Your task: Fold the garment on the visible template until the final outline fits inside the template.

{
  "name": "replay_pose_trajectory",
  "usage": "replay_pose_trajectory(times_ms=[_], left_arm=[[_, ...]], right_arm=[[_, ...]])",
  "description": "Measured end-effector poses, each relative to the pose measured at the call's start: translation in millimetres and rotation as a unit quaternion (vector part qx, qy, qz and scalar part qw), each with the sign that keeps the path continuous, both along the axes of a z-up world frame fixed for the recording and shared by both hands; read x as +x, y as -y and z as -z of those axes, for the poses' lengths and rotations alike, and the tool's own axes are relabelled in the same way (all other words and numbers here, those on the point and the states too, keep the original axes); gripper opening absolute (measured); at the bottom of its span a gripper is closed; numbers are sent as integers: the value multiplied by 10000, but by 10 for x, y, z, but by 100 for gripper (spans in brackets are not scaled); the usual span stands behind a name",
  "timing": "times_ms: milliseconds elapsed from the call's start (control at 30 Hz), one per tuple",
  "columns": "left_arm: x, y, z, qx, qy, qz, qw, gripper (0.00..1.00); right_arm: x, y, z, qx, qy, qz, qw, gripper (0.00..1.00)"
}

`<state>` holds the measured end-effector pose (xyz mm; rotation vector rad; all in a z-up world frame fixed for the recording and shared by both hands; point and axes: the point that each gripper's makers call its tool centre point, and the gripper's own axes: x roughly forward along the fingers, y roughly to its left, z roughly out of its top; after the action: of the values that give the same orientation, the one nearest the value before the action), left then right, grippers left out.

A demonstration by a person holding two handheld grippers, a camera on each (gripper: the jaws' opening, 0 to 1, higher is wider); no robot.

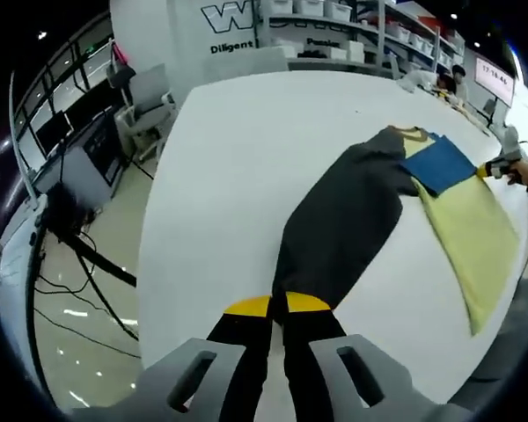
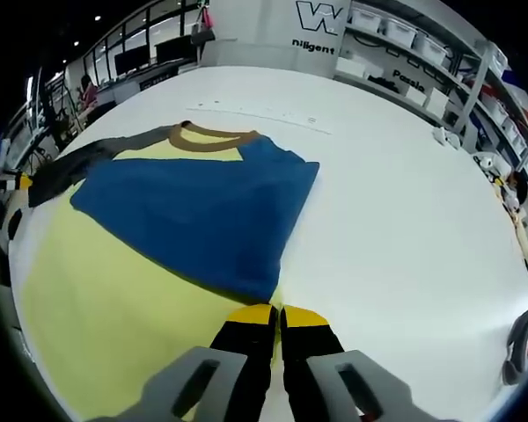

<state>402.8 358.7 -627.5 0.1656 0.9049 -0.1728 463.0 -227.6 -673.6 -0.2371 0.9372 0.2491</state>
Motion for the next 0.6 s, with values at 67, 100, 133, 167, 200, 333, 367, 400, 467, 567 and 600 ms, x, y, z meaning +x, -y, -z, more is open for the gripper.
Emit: replay_pose_trajectory(times_ms=[67,100,133,167,200,333,367,400,467,567,600], left_arm=[[65,-45,16,5,-44,57,10000,6],[88,-68,28,18,-69,54,10000,6],[120,-101,53,47,-105,59,9999,6],[132,-116,64,56,-126,62,9999,6],[142,-131,78,64,-155,63,9998,6],[229,-244,225,119,-473,64,9988,6],[242,-260,244,140,-529,77,9985,6],[250,-267,253,148,-549,78,9983,6],[339,-332,286,230,-537,53,9983,5],[378,-396,355,201,-751,-68,9969,5],[383,-409,363,214,-759,-76,9969,5]], right_arm=[[6,5,2,19,-4,8,10000,0],[7,6,2,27,-10,15,10000,0],[8,5,2,35,-16,17,10000,0],[9,5,2,39,-19,12,10000,0],[8,8,2,45,-19,15,10000,0],[8,10,2,76,-30,37,10000,0],[8,10,2,73,-36,29,10000,0],[9,10,3,72,-39,28,10000,0],[11,9,6,60,-66,20,10000,0],[22,20,16,67,-104,22,9999,0],[22,20,17,70,-104,26,9999,0]])
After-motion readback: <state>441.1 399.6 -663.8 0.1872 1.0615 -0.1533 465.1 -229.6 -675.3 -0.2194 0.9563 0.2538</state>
